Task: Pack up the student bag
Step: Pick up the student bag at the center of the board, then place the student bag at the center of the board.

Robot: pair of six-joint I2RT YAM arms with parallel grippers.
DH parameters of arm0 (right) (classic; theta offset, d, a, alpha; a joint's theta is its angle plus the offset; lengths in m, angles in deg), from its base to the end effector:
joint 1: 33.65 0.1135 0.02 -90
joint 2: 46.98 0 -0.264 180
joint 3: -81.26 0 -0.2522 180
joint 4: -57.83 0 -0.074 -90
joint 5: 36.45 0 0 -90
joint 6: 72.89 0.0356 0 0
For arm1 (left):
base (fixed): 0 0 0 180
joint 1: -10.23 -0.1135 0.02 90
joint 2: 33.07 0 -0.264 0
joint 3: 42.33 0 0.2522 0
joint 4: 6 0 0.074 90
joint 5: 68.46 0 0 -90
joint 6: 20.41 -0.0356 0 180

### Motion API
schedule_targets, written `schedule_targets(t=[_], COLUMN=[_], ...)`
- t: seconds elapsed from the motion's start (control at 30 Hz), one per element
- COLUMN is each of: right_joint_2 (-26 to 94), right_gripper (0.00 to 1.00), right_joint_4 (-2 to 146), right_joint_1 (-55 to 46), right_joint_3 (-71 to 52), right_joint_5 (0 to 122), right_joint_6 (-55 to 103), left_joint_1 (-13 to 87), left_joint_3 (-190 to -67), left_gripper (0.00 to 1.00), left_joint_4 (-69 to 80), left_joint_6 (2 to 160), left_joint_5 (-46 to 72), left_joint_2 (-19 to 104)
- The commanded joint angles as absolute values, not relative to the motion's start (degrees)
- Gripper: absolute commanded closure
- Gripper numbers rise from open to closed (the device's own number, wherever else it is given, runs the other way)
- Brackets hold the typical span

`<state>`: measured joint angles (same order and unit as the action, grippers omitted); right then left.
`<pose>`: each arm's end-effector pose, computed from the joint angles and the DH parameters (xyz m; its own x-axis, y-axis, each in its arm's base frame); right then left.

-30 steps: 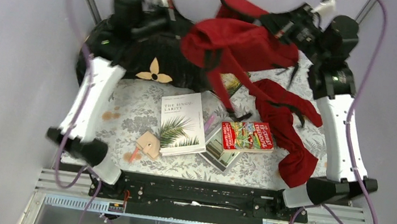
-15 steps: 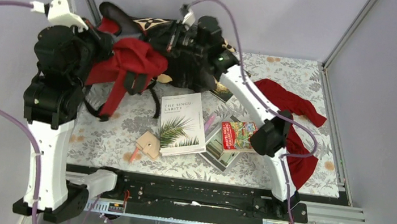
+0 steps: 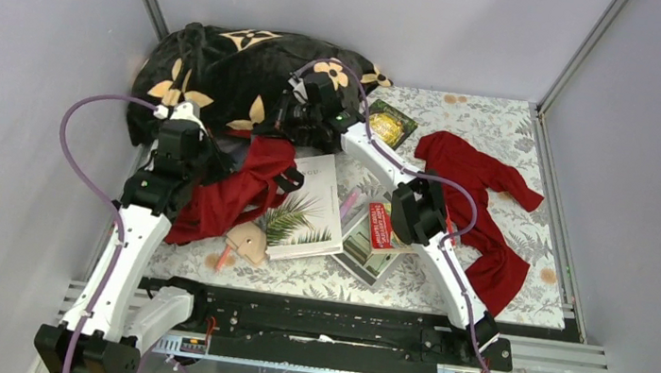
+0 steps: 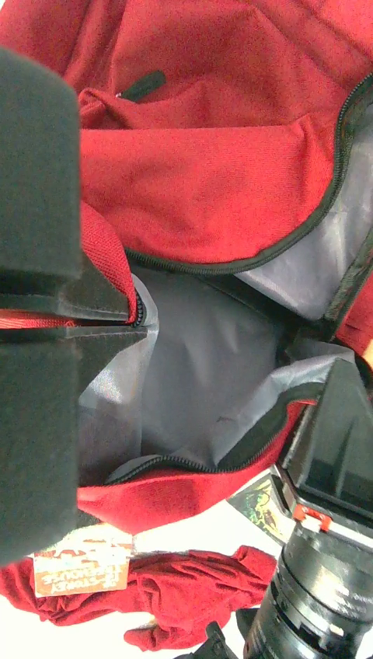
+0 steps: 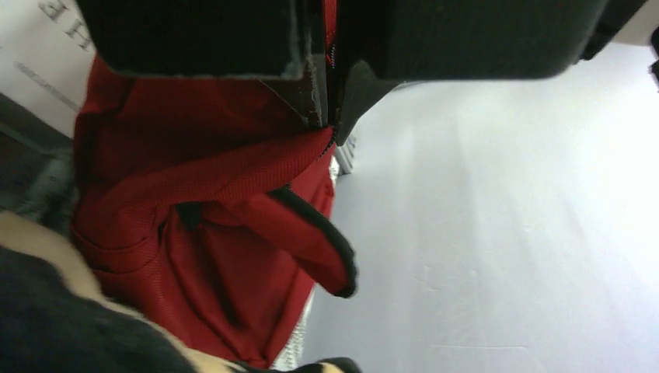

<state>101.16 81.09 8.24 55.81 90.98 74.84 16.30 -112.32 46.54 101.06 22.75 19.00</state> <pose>0.4268 0.4119 0.2514 -0.9297 0.0681 -0.3620 -0.3318 0.2719 0.9033 0.1869 -0.0191 0.3371 -0.5280 -0.4687 -0.7082 -0.2195 0.8809 -0.4194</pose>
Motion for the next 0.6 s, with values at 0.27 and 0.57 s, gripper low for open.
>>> schedule_targets(t=[0.27, 0.57], right_joint_2=[91.12, 66.15], right_gripper=[0.41, 0.11], right_joint_4=[94.82, 95.38], right_joint_1=[7.14, -0.49], right_joint_3=[57.70, 34.19], right_joint_5=[84.39, 67.09], right_joint_6=[55.72, 45.46], left_joint_1=[16.00, 15.41], left_joint_3=[-118.06, -131.89], left_gripper=[1.00, 1.00], left_joint_4=[40.63, 48.56], left_joint_6=[103.07, 102.68], left_joint_5=[30.91, 39.90], left_joint_2=[22.10, 30.67])
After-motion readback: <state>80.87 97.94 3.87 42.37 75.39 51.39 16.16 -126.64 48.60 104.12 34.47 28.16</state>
